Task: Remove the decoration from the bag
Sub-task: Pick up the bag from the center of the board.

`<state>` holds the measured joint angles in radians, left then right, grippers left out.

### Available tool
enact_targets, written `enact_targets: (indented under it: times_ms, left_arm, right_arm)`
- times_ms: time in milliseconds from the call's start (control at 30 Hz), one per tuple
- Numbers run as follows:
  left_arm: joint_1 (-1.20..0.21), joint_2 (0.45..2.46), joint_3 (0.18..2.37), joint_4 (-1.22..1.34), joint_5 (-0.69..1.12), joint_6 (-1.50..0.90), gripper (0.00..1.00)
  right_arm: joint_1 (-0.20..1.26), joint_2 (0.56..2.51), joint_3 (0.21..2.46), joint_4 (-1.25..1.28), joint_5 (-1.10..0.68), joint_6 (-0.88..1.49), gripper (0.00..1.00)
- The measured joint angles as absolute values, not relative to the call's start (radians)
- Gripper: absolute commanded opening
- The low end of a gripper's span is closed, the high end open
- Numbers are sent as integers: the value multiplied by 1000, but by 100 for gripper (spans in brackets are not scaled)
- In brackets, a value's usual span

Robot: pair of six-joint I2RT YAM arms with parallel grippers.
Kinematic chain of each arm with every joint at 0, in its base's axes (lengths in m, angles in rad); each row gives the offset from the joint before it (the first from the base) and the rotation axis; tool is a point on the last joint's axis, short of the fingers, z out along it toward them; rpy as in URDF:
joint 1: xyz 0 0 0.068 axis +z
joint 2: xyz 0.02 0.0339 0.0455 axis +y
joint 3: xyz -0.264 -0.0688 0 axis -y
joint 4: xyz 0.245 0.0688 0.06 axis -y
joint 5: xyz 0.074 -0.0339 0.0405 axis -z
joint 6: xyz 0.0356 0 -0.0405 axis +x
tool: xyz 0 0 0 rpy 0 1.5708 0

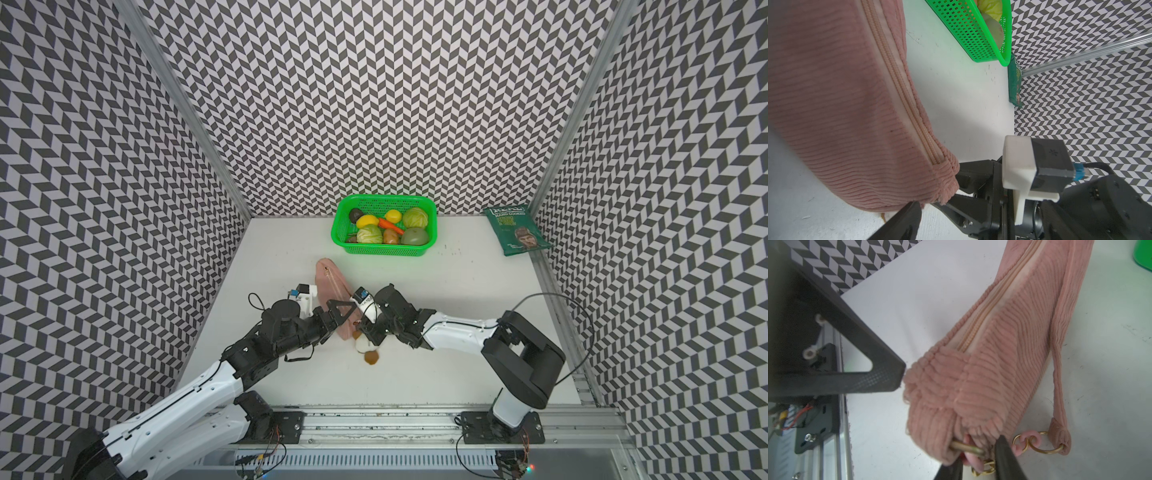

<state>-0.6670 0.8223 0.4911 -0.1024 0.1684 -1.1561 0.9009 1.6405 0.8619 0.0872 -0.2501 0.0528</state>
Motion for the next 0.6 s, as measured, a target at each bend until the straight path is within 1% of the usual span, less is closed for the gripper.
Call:
enact_targets:
  times_ms: [100,233,467,533,600]
  left_arm:
    - [-679,822,490,-99,163,-1170,92]
    - [-696,817,490,-99,150,-1183,92]
    - [-738,814,490,-98,117,-1211,89]
    - [-752,815,490,-96,103,-1220,87]
    - [-766,819,488,-84,91,-1230,83]
  right_arm:
    - [900,1640,851,96,-250,53,7]
    - [900,1626,842,97,-250,52,4]
    - [900,1578,836,57,-250,52,4]
    - [900,1559,836,46,-250,52,8]
    - [900,1544,836,41,-250,53,10]
